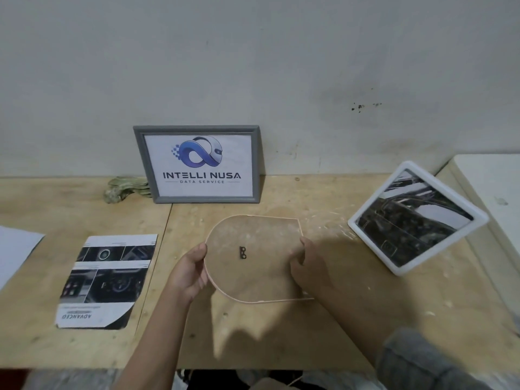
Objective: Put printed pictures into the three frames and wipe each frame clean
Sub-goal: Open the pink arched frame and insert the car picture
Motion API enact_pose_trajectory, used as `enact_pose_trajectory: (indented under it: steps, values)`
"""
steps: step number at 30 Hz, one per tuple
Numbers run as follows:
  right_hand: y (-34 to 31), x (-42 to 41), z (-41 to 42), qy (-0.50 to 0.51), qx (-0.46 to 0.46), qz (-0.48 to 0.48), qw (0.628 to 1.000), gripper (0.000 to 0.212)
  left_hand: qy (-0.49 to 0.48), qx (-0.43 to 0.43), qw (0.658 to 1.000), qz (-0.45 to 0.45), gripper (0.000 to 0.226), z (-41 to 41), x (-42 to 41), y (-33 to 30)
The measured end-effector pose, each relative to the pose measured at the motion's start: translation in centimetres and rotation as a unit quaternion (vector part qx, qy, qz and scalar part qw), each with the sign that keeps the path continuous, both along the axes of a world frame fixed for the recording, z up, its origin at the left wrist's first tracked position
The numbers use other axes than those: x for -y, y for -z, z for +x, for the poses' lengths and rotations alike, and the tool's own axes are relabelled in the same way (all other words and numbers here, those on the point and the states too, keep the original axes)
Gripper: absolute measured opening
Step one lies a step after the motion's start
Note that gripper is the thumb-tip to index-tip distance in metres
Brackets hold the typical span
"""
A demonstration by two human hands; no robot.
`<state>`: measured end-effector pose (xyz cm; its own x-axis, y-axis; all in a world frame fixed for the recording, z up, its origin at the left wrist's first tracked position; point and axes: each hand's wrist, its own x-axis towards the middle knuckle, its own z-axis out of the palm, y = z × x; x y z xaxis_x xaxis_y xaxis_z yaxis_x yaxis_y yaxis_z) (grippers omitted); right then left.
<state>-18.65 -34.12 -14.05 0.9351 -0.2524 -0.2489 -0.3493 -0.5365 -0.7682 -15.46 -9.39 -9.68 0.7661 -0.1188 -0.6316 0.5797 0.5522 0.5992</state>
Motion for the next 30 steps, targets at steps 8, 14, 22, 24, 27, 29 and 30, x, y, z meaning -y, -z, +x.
enact_pose_trajectory:
  steps: [8, 14, 22, 24, 27, 29, 30]
  values:
    - [0.1, -0.5, -0.2, 0.007, -0.013, -0.004, 1.000, 0.056, -0.008, 0.014, 1.000, 0.025, 0.035, -0.2, -1.1, 0.8]
    - [0.0, -1.3, -0.2, 0.014, -0.014, -0.008, 1.000, 0.054, 0.013, 0.035, 0.984, 0.175, 0.032, 0.0, -0.7, 0.4]
    - [-0.4, -3.2, -0.1, 0.035, -0.005, 0.008, 0.999, 0.052, -0.053, 0.015, 0.948, 0.315, 0.035, 0.4, -0.9, 0.7]
    - [-0.3, -3.7, -0.2, 0.038, -0.003, 0.011, 0.999, 0.050, -0.050, 0.000, 0.925, 0.376, 0.032, 0.7, -1.0, 0.9]
    - [-0.3, -4.4, -0.3, 0.043, -0.003, 0.007, 0.999, 0.049, -0.014, -0.029, 0.905, 0.424, 0.028, 1.1, -1.4, 0.9]
    - [-0.4, -4.8, -0.3, 0.045, -0.004, 0.002, 0.999, 0.048, 0.022, -0.059, 0.904, 0.422, 0.027, 1.3, -2.0, 1.5]
    - [-0.3, -4.9, -0.3, 0.046, -0.004, 0.001, 0.999, 0.048, 0.036, -0.073, 0.907, 0.414, 0.026, 1.4, -2.3, 1.7]
